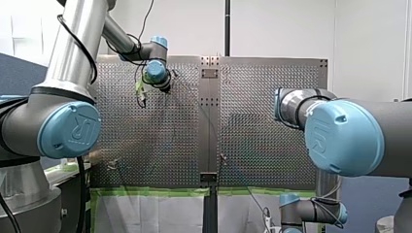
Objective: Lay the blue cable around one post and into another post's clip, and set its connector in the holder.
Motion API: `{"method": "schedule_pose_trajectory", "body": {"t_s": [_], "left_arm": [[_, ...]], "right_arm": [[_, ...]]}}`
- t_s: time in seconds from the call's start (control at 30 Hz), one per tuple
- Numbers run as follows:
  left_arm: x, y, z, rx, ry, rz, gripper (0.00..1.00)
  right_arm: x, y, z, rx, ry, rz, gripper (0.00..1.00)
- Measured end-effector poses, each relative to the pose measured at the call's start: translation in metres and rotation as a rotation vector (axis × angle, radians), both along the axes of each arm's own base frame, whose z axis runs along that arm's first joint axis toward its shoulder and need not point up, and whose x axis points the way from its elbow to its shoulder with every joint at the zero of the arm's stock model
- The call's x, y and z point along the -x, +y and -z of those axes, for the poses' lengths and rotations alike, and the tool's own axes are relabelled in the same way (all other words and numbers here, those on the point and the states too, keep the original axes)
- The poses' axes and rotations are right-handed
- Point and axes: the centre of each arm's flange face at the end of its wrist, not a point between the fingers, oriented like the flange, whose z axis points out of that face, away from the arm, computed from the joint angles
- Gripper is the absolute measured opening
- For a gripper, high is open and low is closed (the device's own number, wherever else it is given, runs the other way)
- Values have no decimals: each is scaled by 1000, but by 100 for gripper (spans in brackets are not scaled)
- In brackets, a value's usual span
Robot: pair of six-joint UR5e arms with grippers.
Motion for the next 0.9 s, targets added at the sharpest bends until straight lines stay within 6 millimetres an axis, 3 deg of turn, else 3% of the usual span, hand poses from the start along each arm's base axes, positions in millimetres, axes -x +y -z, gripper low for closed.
{"method": "schedule_pose_trajectory", "body": {"t_s": [0.5,0.7,0.9], "left_arm": [[1,-2,0,0,0,4,100],[1,-2,0,-6,-1,-3,100],[2,-3,0,-10,0,-9,100]], "right_arm": [[24,5,53,48,-35,35,0],[26,22,74,50,-20,-15,0],[23,27,67,75,-24,-70,0]]}}
